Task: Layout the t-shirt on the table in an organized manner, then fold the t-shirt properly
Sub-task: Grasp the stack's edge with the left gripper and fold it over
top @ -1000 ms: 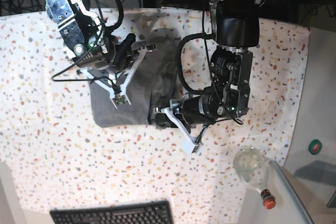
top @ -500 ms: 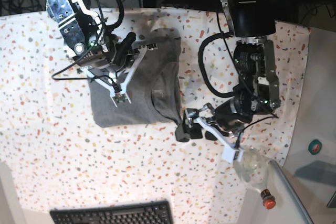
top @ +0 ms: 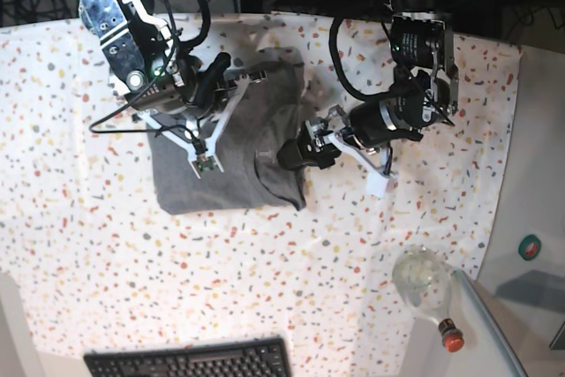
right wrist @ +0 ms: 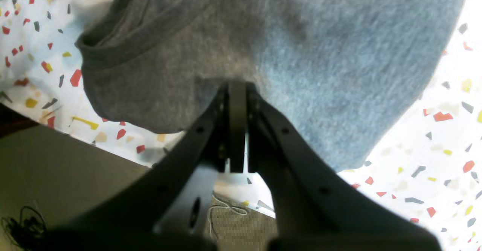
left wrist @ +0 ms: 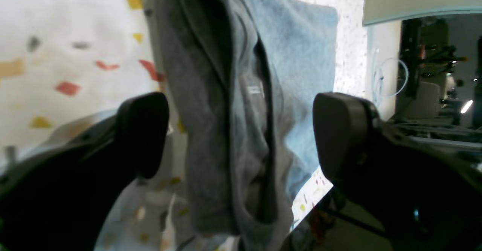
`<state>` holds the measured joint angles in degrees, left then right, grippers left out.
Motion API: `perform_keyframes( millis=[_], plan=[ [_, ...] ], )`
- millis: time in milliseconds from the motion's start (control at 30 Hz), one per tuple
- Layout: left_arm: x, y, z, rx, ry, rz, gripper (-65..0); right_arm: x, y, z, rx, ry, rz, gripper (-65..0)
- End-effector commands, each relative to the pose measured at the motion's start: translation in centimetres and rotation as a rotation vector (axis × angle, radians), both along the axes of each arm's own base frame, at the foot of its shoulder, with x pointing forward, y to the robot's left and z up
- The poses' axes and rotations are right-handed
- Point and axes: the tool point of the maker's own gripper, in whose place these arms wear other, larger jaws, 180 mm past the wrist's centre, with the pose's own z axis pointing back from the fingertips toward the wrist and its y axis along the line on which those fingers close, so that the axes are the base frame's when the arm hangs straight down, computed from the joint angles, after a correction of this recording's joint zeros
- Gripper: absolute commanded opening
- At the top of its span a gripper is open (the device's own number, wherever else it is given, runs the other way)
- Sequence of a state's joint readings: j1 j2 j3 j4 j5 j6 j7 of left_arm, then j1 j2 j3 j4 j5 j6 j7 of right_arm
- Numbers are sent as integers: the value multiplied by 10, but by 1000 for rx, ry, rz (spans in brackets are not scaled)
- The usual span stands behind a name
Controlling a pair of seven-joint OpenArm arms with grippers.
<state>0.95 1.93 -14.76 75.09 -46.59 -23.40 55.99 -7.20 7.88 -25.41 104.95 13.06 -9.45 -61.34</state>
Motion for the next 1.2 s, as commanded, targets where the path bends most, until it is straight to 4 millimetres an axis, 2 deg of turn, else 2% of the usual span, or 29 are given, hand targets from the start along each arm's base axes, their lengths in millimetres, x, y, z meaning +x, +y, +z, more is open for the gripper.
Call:
perform_keyframes(
  millis=[0, 200, 333, 433, 667, 733, 800, 867, 1033, 1167],
  plan=[
    [7, -4, 7, -24, -38, 17, -76, 9, 2, 9, 12, -40, 2, -650],
    [-1, -36, -9, -31, -22, -56, -77, 8, 2, 8, 12, -38, 2, -650],
    [-9, -40, -24, -37, 32, -63, -79, 7, 1, 7, 11, -34, -3, -650],
    [-7, -40, -26, -38, 40, -62, -79, 6, -2, 6, 5, -30, -4, -650],
    [1, -12, -25, -26, 33, 14, -79, 7, -2, 6, 5, -33, -4, -650],
    [3, 4, -32, -13, 88, 95, -79, 7, -2, 6, 5, -33, -4, -650],
    [3, 12, -37, -5, 126, 140, -79, 7, -2, 7, 5, -34, -4, -650],
    [2, 6, -37, -1, 127, 114, -79, 8, -2, 7, 5, -37, -4, -650],
    [3, -24, -33, 9, 112, 11, -79, 13, -1, 10, 7, -50, -4, -650],
    [2, -31, -32, 12, 109, -13, -100, 12, -2, 9, 5, -47, -5, -650]
  ],
)
